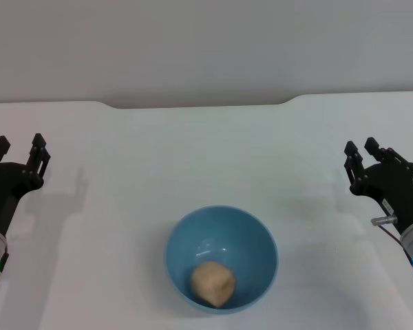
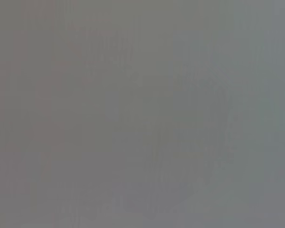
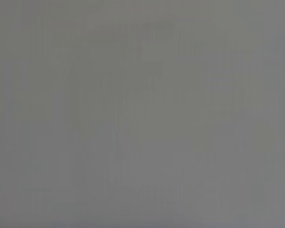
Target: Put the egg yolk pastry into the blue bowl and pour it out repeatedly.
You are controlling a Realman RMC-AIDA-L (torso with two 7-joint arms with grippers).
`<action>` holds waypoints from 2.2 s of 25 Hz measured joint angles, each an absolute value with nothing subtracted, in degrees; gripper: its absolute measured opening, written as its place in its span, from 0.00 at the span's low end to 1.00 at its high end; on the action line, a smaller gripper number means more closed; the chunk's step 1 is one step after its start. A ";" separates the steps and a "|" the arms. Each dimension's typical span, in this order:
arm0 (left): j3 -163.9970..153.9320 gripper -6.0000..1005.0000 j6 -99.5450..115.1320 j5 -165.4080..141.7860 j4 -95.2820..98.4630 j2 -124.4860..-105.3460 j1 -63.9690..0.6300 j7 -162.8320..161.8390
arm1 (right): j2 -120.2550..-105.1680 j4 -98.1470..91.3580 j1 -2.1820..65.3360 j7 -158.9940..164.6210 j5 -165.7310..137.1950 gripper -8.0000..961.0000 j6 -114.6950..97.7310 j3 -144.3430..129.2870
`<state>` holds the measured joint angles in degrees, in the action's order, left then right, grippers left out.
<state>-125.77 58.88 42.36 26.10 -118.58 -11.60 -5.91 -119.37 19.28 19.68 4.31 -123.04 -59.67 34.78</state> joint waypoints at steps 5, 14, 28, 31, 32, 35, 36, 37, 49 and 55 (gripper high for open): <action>-125.77 0.59 58.98 42.07 26.10 -118.62 -11.60 -5.91 | -119.35 19.35 19.82 4.09 -123.04 0.31 -59.71 34.74; -125.77 0.60 59.50 41.93 26.16 -118.54 -11.60 -5.91 | -119.35 19.32 20.15 3.88 -123.04 0.31 -59.69 34.71; -125.77 0.60 60.19 41.83 26.47 -118.57 -11.69 -5.31 | -119.26 18.96 20.42 3.47 -123.33 0.31 -59.67 34.70; -125.77 0.60 61.53 41.79 26.42 -118.57 -11.69 -5.30 | -119.26 18.86 20.45 3.44 -123.35 0.31 -59.67 34.70; -125.78 0.60 61.90 41.78 26.38 -118.57 -11.69 -5.29 | -119.26 18.84 20.47 3.43 -123.36 0.31 -59.67 34.71; -125.85 0.60 63.18 41.74 26.24 -118.57 -11.64 -5.25 | -119.26 18.81 20.50 3.42 -123.39 0.31 -59.76 34.72; -125.85 0.60 63.18 41.74 26.24 -118.57 -11.64 -5.25 | -119.26 18.81 20.50 3.42 -123.39 0.31 -59.76 34.72; -125.86 0.60 63.27 41.74 26.22 -118.57 -11.63 -5.23 | -119.27 18.80 20.50 3.42 -123.40 0.31 -59.80 34.72; -125.94 0.61 63.28 41.66 26.10 -118.57 -11.63 -5.21 | -119.27 18.82 20.48 3.42 -123.40 0.31 -59.99 34.72; -126.89 0.61 63.29 41.69 26.10 -118.51 -11.60 -5.22 | -119.33 18.94 20.44 3.42 -123.40 0.31 -60.07 34.72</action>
<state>-126.89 63.29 41.69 26.10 -118.51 -11.60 -5.22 -119.33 18.94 20.44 3.42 -123.40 -60.07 34.72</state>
